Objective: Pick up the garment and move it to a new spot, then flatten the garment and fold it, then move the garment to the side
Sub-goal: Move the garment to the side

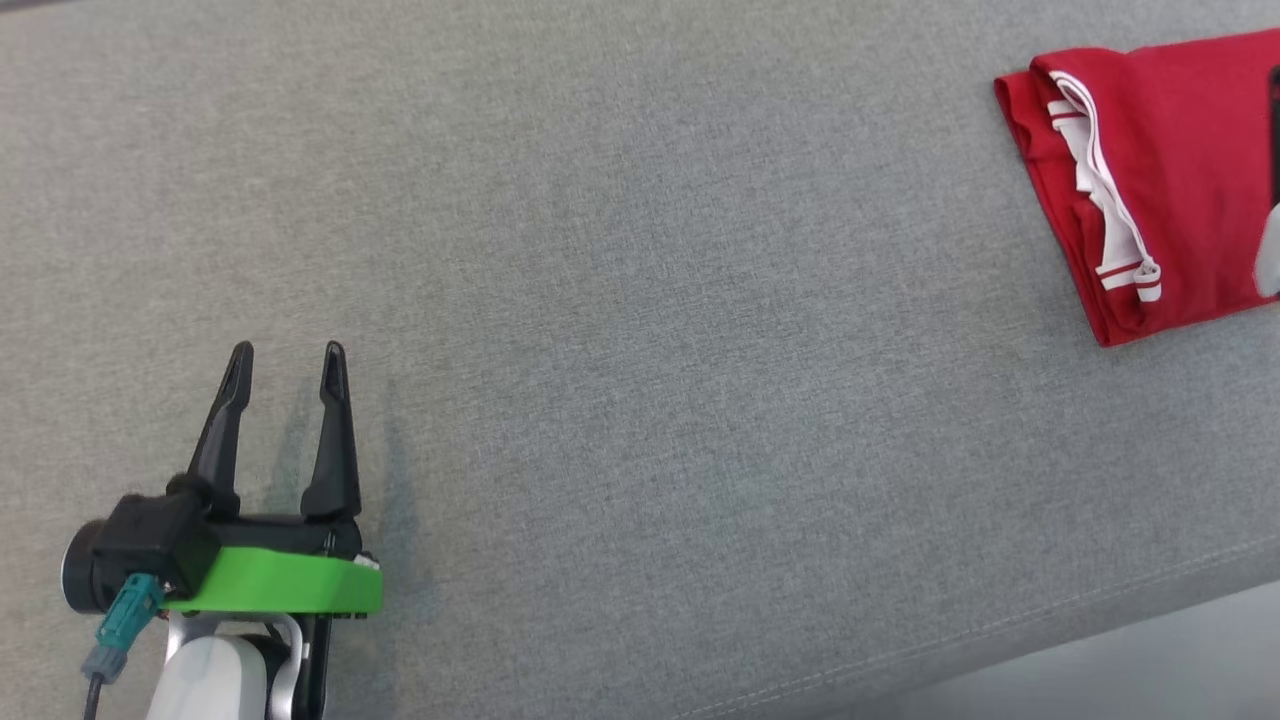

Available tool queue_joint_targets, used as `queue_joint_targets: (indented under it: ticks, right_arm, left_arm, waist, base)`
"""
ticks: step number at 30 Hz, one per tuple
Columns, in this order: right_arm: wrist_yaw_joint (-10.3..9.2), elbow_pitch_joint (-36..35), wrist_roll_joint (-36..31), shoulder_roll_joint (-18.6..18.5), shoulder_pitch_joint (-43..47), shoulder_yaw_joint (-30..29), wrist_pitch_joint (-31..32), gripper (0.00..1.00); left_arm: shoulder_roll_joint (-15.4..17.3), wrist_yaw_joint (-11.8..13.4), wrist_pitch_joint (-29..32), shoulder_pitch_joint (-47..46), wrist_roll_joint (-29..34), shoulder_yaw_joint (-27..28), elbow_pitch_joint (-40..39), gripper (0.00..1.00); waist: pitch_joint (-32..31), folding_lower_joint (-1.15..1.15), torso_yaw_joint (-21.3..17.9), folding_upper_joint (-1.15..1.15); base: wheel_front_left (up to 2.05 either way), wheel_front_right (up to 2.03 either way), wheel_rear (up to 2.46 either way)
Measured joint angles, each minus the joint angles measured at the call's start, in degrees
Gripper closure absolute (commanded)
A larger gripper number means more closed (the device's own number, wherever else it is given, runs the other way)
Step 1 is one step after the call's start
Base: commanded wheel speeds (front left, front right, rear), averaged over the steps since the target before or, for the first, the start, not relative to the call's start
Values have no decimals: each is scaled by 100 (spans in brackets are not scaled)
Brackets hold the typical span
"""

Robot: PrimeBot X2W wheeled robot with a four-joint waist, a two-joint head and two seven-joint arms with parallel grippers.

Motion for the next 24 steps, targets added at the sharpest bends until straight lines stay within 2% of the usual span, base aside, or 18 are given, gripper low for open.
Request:
queue_joint_targets:
  ticks: [9, 16, 24]
  right_arm:
    - [-1, -1317, 524, 730, 1648, -297, -116, 0]
    - [-1, -2410, 371, 1301, 2832, -881, -121, 0]
    - [-1, -3354, 16, 1983, 3959, -1139, -5, 0]
  left_arm:
    - [-163, 100, -77, 581, -177, 260, 188, 0]
    - [-279, 123, -83, 893, -271, 449, 221, 0]
    - [-358, 86, -85, 1151, -271, 492, 294, 0]
  waist:
    - [-864, -1, 237, 0]
    - [-1522, -1, 371, 0]
    - [-2076, -1, 502, 0]
  base:
    - [0, 0, 0]
    - [0, 0, 0]
    - [0, 0, 0]
